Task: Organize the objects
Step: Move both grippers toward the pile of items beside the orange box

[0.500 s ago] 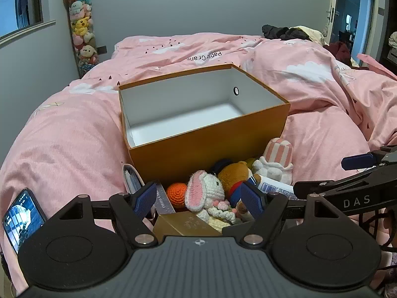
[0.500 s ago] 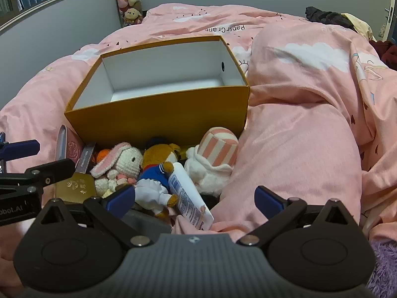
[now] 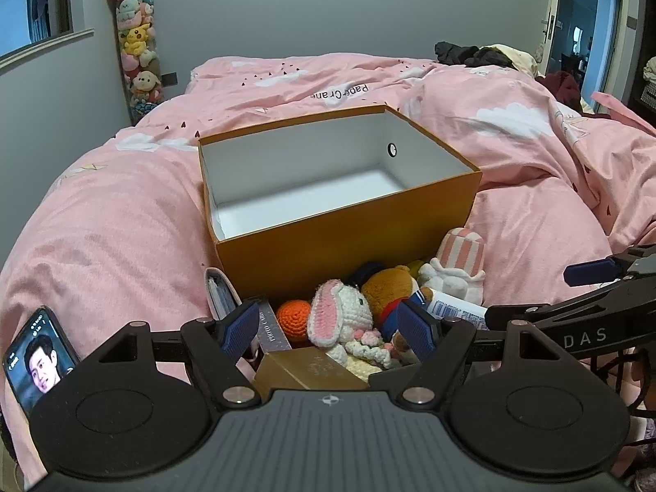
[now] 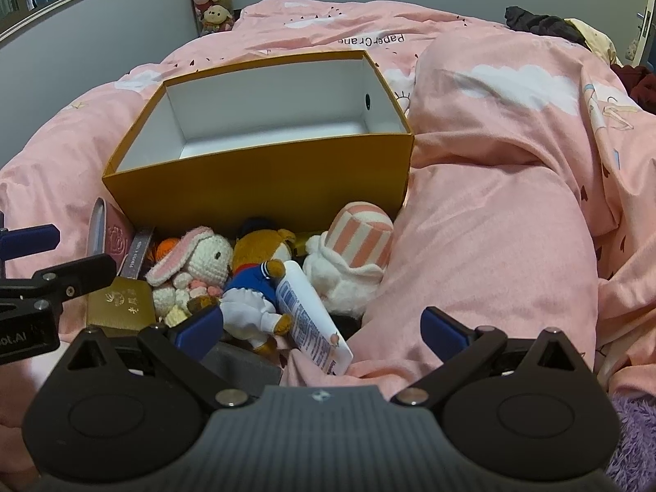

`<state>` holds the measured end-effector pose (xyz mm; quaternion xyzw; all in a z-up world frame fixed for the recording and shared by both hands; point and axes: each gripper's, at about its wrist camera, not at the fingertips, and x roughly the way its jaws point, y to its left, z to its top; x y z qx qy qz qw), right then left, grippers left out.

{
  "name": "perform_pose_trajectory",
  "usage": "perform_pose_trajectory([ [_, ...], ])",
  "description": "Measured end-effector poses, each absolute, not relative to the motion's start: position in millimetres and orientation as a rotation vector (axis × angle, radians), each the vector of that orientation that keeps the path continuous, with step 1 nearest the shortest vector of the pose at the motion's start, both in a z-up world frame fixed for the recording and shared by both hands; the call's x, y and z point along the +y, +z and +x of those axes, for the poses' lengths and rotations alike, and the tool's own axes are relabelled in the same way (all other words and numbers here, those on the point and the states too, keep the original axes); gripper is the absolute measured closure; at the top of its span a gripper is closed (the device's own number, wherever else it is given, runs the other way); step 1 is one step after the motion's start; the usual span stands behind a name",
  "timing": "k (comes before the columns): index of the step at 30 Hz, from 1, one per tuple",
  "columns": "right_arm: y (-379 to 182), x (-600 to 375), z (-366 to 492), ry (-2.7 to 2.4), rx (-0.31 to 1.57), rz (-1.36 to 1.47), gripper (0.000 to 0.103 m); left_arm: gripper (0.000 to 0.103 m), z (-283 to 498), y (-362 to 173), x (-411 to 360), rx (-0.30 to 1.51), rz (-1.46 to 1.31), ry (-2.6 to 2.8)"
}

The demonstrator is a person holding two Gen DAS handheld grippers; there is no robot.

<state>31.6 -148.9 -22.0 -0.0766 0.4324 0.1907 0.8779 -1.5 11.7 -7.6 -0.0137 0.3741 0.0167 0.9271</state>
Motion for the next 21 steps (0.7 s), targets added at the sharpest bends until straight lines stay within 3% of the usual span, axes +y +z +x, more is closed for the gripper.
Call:
perform_pose_trajectory([
  [7,-24.5,-151.0,34.4,0.389,0.915,-0.148,0.001,0.025,-1.5,-5.5,9.9,0.754,-0.019,0.025],
  [15,-27.8,-150.6,36.2,0.392,0.924,-0.141,0.001,0.028,0.0,-5.6,13.0,0.771,-0.034,0.005],
  [21,-25.7,-152.1,35.4,0.441,0.87,-0.111,0.001,0.044,-0.4,-10.5,19.1,0.809,-0.028,0.008],
])
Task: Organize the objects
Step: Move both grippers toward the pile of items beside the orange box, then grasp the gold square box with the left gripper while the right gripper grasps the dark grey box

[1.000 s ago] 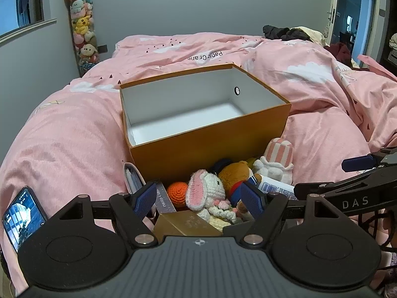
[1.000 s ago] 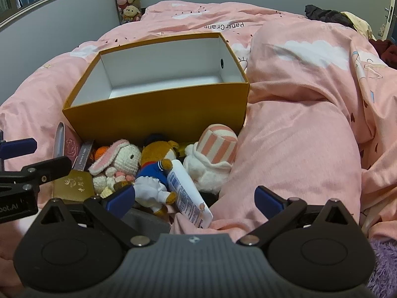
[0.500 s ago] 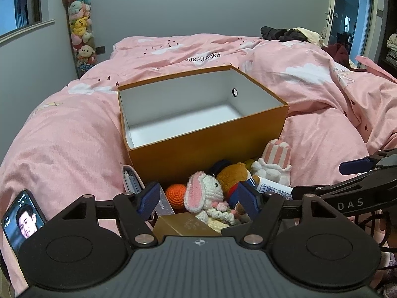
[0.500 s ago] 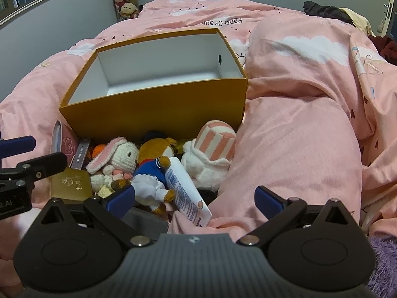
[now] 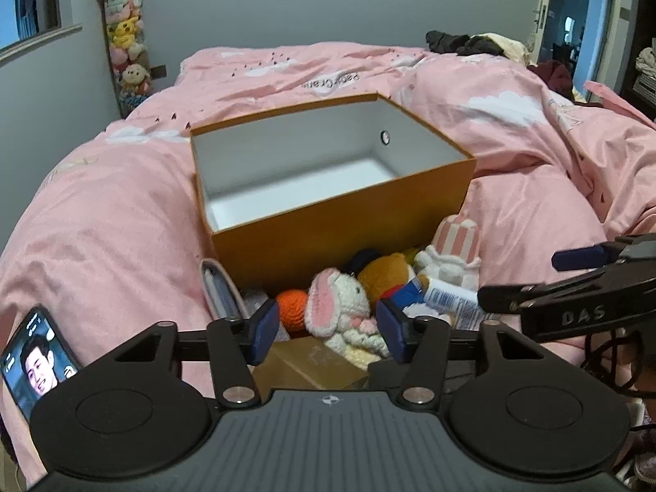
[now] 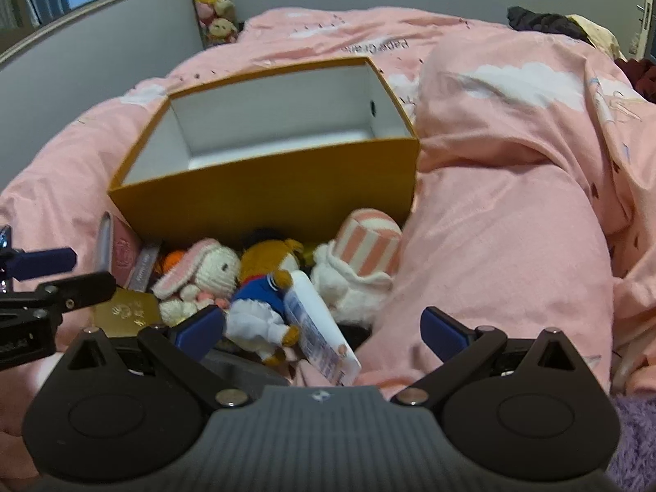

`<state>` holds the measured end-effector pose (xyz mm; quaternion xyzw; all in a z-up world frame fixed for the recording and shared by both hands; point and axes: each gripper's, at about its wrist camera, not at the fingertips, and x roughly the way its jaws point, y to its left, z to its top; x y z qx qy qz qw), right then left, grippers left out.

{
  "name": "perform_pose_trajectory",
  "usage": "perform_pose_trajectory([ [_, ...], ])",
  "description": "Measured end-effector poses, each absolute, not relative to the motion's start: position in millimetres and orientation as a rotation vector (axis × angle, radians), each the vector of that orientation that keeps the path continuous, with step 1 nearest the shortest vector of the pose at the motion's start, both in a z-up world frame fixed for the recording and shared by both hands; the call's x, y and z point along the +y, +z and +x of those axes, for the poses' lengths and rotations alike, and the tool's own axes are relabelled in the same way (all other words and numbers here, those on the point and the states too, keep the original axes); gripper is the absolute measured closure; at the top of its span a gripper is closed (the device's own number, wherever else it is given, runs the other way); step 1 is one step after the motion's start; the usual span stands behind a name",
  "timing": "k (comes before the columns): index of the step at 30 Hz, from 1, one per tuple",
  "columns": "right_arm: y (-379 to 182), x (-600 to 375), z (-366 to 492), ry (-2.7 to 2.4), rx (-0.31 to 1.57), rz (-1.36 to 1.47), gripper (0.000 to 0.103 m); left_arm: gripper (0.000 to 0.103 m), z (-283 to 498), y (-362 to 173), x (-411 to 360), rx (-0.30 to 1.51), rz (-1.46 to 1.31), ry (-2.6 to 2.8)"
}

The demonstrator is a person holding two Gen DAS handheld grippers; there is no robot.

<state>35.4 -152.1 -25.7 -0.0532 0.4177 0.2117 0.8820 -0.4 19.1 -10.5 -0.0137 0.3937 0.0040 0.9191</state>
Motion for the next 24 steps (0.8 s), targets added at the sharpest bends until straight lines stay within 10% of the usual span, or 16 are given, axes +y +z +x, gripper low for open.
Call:
perform_pose_trajectory([
  [11,-32.5,-122.8,48.4,0.605,0.914,-0.168,0.039,0.056,6.4,-23.1,52.3,0.902,-0.128,0.076],
  [24,-48.5,-117.1,52.0,0.694,1.055,-0.117,0.031,0.034,15.6,-58.4,72.6,1.114,-0.362,0.048],
])
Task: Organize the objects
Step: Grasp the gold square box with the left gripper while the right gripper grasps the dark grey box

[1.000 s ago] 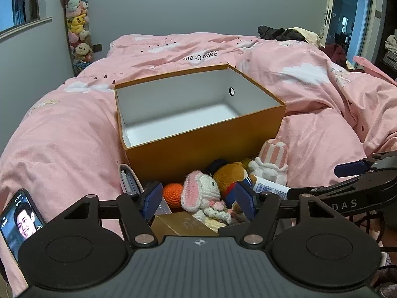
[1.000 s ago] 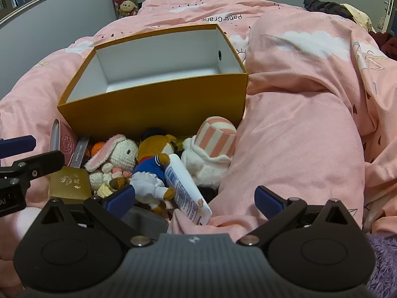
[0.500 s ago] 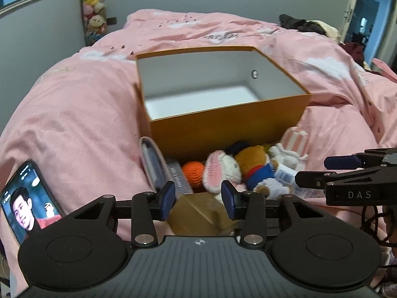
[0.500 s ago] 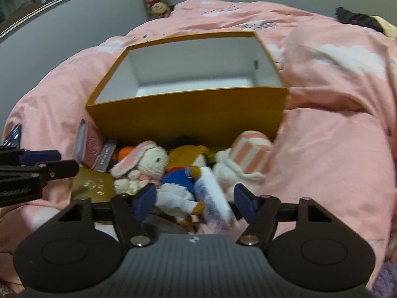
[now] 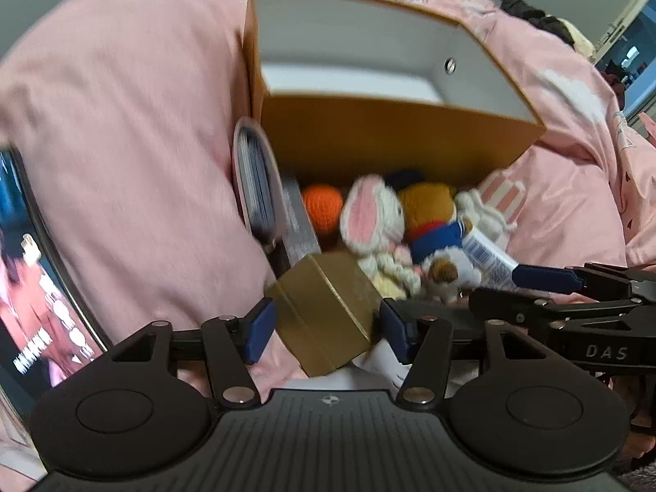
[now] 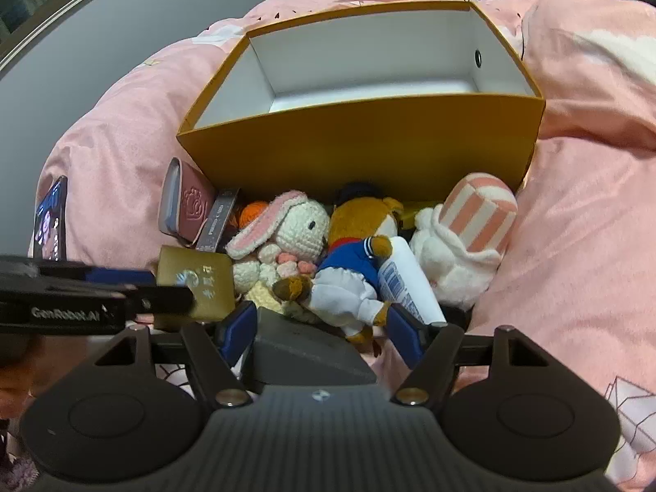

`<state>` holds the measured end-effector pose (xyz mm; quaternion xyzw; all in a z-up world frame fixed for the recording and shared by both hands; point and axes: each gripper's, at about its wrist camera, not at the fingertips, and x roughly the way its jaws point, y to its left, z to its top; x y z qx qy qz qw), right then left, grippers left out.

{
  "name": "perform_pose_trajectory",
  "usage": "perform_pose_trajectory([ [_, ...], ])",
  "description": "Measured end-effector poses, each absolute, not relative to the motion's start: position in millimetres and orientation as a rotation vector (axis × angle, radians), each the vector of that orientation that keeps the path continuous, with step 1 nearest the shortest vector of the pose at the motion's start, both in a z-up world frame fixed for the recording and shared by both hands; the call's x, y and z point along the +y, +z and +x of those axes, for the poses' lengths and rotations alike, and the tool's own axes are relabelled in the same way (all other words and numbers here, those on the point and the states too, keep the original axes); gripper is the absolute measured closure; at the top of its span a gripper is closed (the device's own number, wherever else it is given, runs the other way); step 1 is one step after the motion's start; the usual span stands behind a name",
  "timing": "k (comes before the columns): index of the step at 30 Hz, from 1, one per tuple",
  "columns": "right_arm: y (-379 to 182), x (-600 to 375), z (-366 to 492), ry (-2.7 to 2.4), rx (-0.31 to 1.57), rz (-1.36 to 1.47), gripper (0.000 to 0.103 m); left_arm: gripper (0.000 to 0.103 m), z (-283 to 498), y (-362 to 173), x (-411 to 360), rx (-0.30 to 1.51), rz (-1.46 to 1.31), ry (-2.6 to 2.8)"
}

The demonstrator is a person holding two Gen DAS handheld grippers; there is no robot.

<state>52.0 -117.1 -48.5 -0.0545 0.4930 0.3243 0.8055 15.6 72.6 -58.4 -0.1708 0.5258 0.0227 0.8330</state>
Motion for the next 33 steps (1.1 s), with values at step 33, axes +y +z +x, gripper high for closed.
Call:
perform_pose_trajectory([
  [33,-73.3,-131.9,50.8,0.71,1.212,-0.005,0.019,0.011,33.2,-85.7,69.9,1.164,-0.453,0.089],
])
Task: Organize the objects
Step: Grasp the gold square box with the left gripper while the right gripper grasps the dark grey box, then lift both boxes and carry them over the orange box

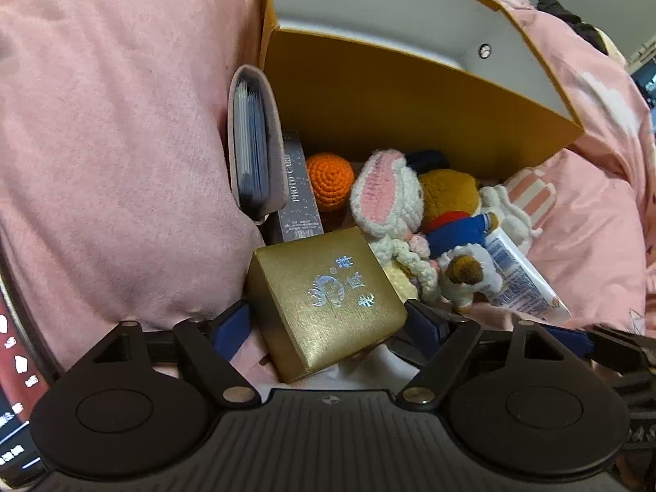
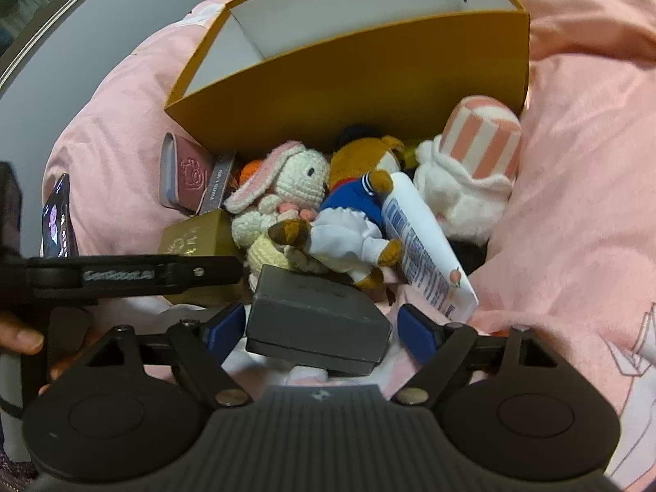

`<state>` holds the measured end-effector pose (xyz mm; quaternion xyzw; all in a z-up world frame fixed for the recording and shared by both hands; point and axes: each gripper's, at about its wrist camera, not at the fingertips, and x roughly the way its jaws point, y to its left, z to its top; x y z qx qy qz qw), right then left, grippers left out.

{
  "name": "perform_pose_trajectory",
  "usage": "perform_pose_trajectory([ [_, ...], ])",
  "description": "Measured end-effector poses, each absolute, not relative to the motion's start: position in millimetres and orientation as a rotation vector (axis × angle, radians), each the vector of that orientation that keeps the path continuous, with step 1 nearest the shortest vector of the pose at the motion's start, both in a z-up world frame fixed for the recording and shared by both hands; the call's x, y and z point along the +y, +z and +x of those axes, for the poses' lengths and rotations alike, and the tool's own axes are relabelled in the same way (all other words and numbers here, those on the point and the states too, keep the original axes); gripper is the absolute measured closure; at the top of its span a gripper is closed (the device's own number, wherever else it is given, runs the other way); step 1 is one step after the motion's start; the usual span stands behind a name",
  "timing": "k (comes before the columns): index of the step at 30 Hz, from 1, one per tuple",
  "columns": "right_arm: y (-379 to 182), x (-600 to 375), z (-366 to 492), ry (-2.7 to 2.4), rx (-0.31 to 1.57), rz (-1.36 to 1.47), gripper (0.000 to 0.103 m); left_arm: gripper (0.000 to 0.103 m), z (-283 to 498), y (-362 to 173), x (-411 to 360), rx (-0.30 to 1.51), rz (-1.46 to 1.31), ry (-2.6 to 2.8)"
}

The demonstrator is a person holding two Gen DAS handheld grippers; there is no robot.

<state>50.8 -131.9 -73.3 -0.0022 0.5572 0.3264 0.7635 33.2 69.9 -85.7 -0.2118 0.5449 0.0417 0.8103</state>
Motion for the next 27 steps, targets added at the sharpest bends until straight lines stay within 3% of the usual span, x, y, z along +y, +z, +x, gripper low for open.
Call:
perform_pose_trajectory([
  [7,-85.3,-128.8,63.8,0.766,1.282,0.043,0.015,0.019,23.4,-69.8,70.1,1.14,-0.424,0.054],
  [10,-87.9,-128.1,67.3,0.769,1.292,0.047,0.024,0.023,18.8,-61.4,72.0,1.122,-0.415,0.037],
  [12,-86.7,-128.0,65.9,0.779,1.286,0.034,0.024,0.024,17.6,-56.0,72.4,1.108,-0.406,0.035],
  [27,-26.7,-136.5,60.3,0.802,1.055,-0.049,0.025,0.029,12.0,-19.8,68.9,0.97,-0.317,0.034],
])
